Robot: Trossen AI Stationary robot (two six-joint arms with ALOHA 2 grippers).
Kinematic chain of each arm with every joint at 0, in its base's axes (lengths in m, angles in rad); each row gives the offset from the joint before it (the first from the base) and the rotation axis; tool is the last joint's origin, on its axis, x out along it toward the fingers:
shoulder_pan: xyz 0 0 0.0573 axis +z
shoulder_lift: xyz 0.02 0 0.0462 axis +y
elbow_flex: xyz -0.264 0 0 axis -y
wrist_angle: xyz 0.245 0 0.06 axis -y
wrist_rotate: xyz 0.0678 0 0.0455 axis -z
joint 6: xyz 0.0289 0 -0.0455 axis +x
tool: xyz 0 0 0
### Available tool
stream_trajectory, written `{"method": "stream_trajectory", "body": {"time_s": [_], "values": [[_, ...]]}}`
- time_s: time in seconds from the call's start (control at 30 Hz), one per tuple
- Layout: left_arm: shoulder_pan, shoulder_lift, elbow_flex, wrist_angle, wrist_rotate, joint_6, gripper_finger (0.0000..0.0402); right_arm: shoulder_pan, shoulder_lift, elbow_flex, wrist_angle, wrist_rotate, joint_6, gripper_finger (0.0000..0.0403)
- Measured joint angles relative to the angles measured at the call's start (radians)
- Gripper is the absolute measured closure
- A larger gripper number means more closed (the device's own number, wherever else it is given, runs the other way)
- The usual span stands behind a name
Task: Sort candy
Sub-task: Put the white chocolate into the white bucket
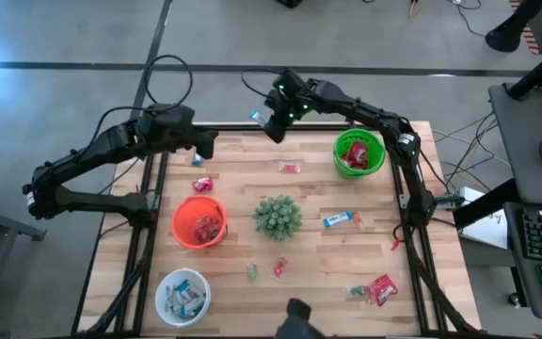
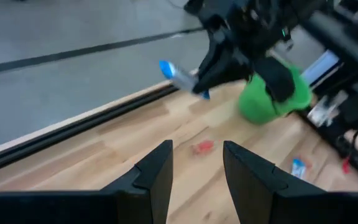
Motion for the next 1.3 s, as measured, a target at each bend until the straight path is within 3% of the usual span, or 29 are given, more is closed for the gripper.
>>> {"method": "stream_trajectory", "body": {"time_s": [0.37,0.57,0.87,1.3], "values": [[0.0,0.064,0.0,0.117,0.13,-0.124,0.0278,0.135,0.0,0.161,-0.067,0.0,-0.06,0.039],[0.0,0.098,0.0,0.143,0.132,-0.127,0.0278,0.184,-0.001,0.22,-0.094,0.0,-0.061,0.039],[0.0,0.099,0.0,0.207,0.224,-0.086,0.0278,0.213,-0.001,0.239,-0.081,0.002,-0.003,0.039],[0.001,0.147,0.0,0.214,0.258,-0.08,0.0278,0.232,0.0,0.237,-0.087,0.009,0.011,0.039]]}}
